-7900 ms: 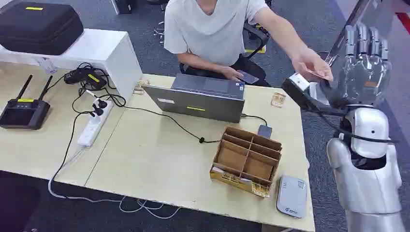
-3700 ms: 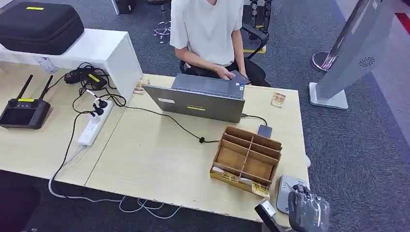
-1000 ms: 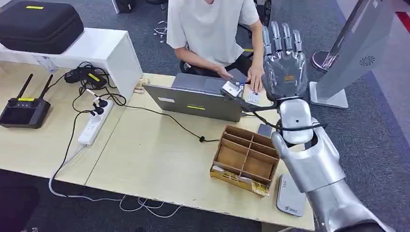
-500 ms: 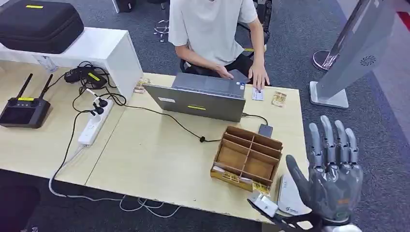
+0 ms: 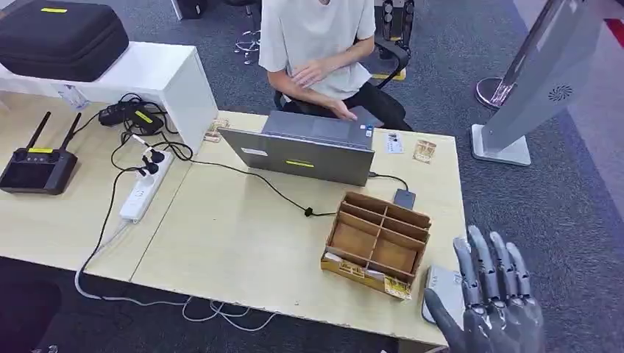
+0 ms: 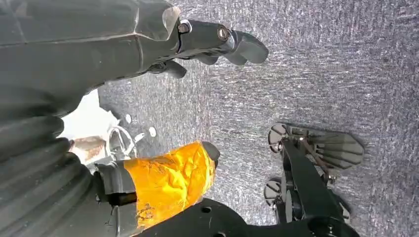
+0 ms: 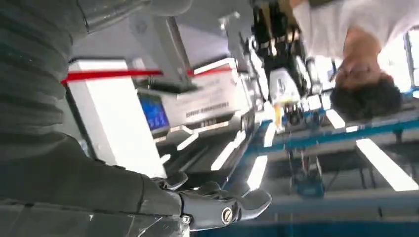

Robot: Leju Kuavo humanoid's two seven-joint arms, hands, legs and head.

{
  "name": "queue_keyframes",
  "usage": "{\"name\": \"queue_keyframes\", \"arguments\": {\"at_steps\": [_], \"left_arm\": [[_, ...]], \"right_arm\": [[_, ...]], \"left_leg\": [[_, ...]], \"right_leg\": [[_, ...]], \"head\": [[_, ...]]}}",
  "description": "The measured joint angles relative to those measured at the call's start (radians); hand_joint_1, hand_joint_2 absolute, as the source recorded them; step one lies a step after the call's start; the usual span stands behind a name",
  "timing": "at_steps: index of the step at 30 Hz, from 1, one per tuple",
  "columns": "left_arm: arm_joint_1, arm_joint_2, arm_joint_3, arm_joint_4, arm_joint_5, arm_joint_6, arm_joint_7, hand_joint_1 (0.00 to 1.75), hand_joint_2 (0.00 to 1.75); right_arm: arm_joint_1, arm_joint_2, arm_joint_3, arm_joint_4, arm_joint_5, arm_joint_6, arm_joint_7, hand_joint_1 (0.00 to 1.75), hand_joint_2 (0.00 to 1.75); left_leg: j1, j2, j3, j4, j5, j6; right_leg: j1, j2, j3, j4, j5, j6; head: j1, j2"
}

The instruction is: Pass the card to the sensor for recognition and then transmit it.

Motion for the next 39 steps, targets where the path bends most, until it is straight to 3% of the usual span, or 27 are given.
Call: {"name": "queue_keyframes", "arguments": {"at_steps": [5, 14, 35, 37, 39], "left_arm": [[-0.003, -0.001, 0.005, 0.0, -0.015, -0.004, 0.0, 0.0, 1.75], [-0.005, -0.006, 0.005, 0.0, -0.04, -0.01, -0.009, 0.0, 1.75], [-0.006, -0.007, 0.005, 0.0, -0.05, -0.012, -0.012, 0.0, 1.75], [-0.007, -0.007, 0.005, 0.0, -0.055, -0.013, -0.012, 0.0, 1.75], [-0.007, -0.007, 0.005, 0.0, -0.069, -0.016, -0.012, 0.0, 1.75]], "right_arm": [[0.006, 0.001, 0.054, 0.057, -0.034, 0.012, -0.001, 0.0, 1.75], [-0.032, 0.06, 0.164, 0.269, -0.09, -0.022, 0.023, 0.0, 1.75], [-0.06, 0.088, 0.196, 0.365, -0.132, -0.032, 0.021, 0.0, 1.75], [-0.076, 0.091, 0.206, 0.403, -0.143, -0.049, 0.015, 0.0, 1.75], [-0.095, 0.096, 0.214, 0.455, -0.117, -0.109, 0.018, 0.0, 1.75]], "left_leg": [[0.0, 0.0, 0.0, 0.0, 0.0, 0.0], [0.0, 0.0, 0.0, 0.0, 0.0, -0.001], [0.0, 0.001, 0.0, 0.0, 0.0, 0.0], [0.0, 0.001, 0.0, 0.0, 0.0, 0.0], [0.0, 0.0, 0.0, 0.0, 0.001, 0.0]], "right_leg": [[0.0, 0.0, 0.0, 0.0, 0.0, 0.0], [0.0, 0.0, 0.0, 0.0, 0.0, 0.0], [0.0, 0.0, 0.0, 0.0, 0.0, 0.0], [0.0, 0.0, 0.0, 0.0, 0.0, 0.0], [0.0, 0.0, 0.0, 0.0, 0.0, 0.0]], "head": [[0.0, 0.0], [0.0, 0.0], [0.0, 0.0], [0.0, 0.0], [0.0, 0.0]]}}
